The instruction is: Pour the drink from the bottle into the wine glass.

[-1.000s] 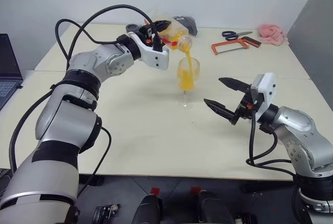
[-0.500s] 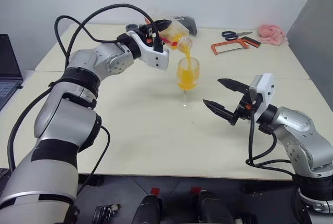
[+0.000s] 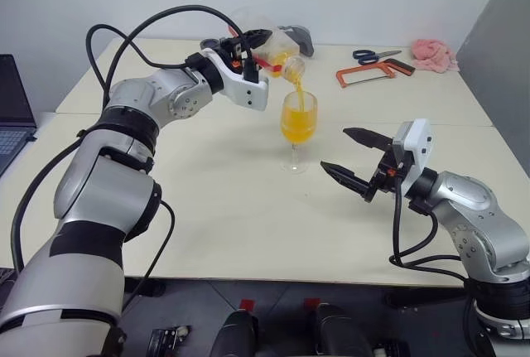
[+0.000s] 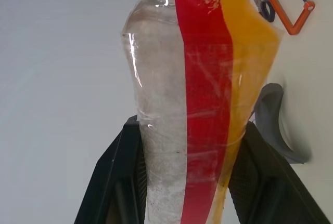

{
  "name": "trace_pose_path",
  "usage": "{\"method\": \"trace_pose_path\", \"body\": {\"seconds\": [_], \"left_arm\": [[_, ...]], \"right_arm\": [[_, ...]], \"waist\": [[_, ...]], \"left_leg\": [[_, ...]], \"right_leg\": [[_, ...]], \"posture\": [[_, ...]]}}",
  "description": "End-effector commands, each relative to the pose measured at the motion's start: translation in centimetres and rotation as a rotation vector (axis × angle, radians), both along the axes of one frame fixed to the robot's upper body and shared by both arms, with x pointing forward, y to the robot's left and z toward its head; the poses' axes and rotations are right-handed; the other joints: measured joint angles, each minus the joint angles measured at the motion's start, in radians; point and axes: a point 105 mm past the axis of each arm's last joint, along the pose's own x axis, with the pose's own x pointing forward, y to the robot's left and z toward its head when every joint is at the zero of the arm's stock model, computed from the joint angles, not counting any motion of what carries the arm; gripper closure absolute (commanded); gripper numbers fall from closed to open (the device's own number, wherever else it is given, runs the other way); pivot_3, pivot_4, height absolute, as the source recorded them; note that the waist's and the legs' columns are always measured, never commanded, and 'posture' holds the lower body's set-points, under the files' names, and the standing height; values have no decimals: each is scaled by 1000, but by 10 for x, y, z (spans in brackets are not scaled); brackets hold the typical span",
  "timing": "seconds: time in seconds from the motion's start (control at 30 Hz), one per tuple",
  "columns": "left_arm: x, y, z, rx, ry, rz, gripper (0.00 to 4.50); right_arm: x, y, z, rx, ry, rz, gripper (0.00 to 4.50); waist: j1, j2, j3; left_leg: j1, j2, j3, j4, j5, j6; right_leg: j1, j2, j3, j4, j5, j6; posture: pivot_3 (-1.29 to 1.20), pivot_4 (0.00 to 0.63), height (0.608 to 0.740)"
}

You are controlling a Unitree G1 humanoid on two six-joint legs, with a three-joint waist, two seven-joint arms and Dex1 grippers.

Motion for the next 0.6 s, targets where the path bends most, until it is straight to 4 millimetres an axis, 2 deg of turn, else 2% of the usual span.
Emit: {"method": "trace_pose_path", "body": {"seconds": [0.03, 0.6], "left_arm": [[-4, 1, 25, -19, -72, -3, 2830], [0, 2, 19, -83, -17, 8, 2830]], "right_arm": [[-5, 2, 10, 2, -49, 12, 0], [-6, 2, 9, -10, -47, 14, 0]], "waist": [[0, 0, 0], [0, 0, 0]], "left_leg": [[0, 0, 0, 0, 0, 0], [0, 0, 0, 0, 0, 0]], "right_leg": [[0, 0, 0, 0, 0, 0], [0, 0, 0, 0, 0, 0]], "posture": [[0, 150, 740], [0, 150, 740]]}}
